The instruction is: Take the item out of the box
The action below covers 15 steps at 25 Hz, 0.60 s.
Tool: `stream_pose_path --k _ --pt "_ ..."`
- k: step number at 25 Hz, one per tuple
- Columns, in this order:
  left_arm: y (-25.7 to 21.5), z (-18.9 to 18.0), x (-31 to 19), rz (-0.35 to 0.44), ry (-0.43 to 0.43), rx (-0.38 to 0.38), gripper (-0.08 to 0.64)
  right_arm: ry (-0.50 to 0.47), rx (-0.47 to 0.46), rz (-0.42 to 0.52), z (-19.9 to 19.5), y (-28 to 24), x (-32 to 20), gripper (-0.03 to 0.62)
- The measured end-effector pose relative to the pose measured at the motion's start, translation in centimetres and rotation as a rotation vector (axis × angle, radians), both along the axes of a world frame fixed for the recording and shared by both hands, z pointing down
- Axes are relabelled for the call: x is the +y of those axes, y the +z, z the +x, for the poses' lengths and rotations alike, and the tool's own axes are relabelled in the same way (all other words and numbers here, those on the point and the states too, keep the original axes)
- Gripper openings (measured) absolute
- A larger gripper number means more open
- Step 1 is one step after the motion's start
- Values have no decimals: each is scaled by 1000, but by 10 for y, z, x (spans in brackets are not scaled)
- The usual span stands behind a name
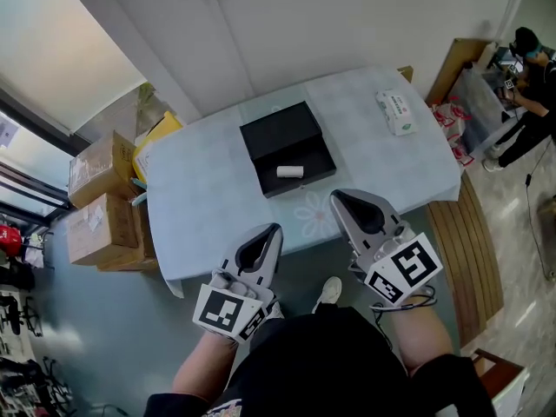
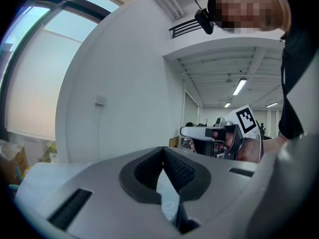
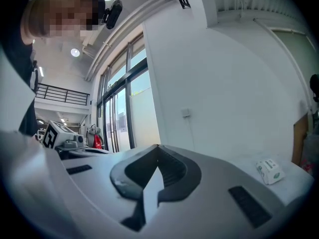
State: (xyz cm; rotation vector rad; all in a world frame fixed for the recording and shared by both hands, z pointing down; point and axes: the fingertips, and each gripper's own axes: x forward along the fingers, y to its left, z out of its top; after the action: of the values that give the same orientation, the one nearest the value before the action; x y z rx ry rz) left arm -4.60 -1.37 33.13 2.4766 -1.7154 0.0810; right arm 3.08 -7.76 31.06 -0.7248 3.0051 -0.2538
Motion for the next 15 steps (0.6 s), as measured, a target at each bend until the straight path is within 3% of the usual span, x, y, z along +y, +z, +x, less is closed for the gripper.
stream_pose_path --k 15 --pt "17 23 -39 -30 -68 -62 8 -46 -16 -13 38 8 -31 9"
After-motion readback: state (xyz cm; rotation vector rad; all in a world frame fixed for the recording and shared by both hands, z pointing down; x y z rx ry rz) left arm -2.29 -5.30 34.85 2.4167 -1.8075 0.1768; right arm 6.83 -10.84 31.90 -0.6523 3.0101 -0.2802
